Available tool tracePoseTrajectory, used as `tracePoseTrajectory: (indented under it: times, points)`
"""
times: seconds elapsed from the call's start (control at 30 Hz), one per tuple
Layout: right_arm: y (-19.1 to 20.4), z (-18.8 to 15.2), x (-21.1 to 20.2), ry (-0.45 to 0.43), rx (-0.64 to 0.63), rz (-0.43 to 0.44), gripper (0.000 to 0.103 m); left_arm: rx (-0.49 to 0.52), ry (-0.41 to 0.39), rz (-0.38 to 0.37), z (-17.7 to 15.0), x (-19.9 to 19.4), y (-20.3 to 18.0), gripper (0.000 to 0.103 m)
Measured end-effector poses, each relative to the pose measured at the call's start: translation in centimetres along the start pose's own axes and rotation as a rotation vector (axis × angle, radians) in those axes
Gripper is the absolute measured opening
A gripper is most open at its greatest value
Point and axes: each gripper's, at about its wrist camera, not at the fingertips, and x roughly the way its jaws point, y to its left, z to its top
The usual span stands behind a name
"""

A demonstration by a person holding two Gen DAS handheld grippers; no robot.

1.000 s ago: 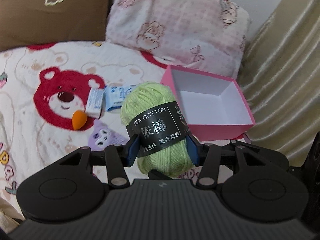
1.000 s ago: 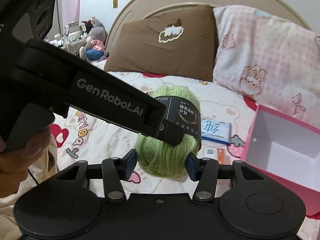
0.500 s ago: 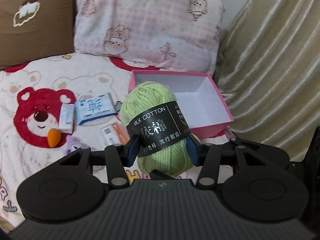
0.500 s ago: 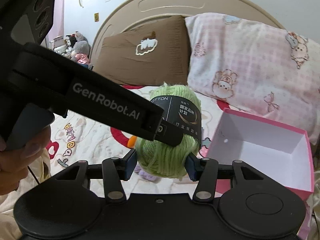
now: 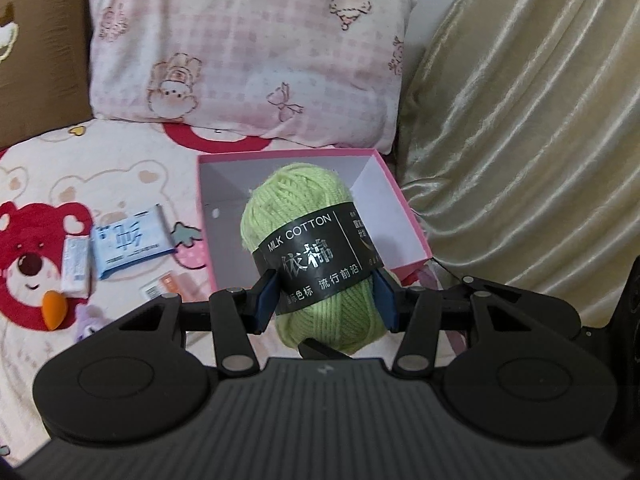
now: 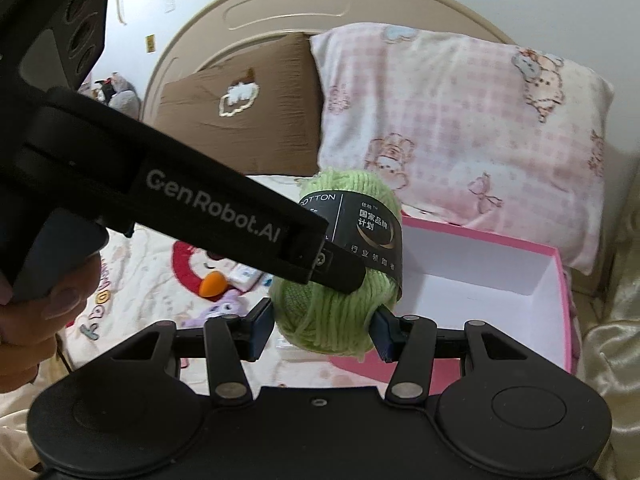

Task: Organize objects
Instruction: 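Carry the yarn skein with the left gripper over the pink box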

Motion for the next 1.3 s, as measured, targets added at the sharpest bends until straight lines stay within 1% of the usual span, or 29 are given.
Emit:
tracePoseTrajectory:
  times: [0.1, 0.23, 0.4, 0.6, 0.67, 0.77, 0.83, 0.97, 1.07, 1.2, 1.3]
  points:
    - [-1.7, 0.1, 0.5, 0.006, 0.028, -0.008, 0.056, -0.006, 0.024, -0.026, 1.2, 1.7, -0.4, 0.049]
    - [-3.7, 0.6, 0.9, -0.002, 0.034, -0.02, 0.056, -0.022, 0.057, -0.066, 3.3, 3.8, -0.6, 0.049]
    - [-6.6, 1.0, 1.7, -0.023, 0.069, -0.025, 0.056, -0.017, 0.067, -0.095, 4.9, 6.3, -1.4, 0.049]
    - [-10.0, 0.1, 3.5, -0.037, 0.155, -0.054, 0.055, -0.027, 0.089, -0.108, 6.2, 11.1, -2.0, 0.049]
    - [-11.0, -0.7, 4.5, -0.063, 0.155, -0.082, 0.054, -0.036, 0.096, -0.107, 6.4, 12.8, -2.1, 0.05]
    - [-12.6, -1.8, 6.3, -0.08, 0.202, -0.091, 0.053, -0.033, 0.108, -0.098, 6.5, 15.5, -2.0, 0.049]
    - [-13.5, -2.2, 7.4, -0.087, 0.206, -0.105, 0.053, -0.043, 0.12, -0.093, 6.7, 17.1, -1.8, 0.049]
    - [-15.4, -2.9, 9.3, -0.073, 0.248, -0.1, 0.053, -0.063, 0.149, -0.1, 6.8, 20.1, -1.3, 0.049]
    - [-16.0, -3.3, 10.2, -0.065, 0.242, -0.117, 0.053, -0.078, 0.161, -0.12, 7.0, 21.7, -1.0, 0.049]
    - [-16.9, -3.5, 10.9, -0.054, 0.255, -0.138, 0.053, -0.101, 0.163, -0.152, 7.2, 23.2, -0.5, 0.049]
    - [-17.2, -3.4, 11.3, -0.039, 0.247, -0.156, 0.053, -0.095, 0.159, -0.152, 7.2, 24.1, -0.5, 0.049]
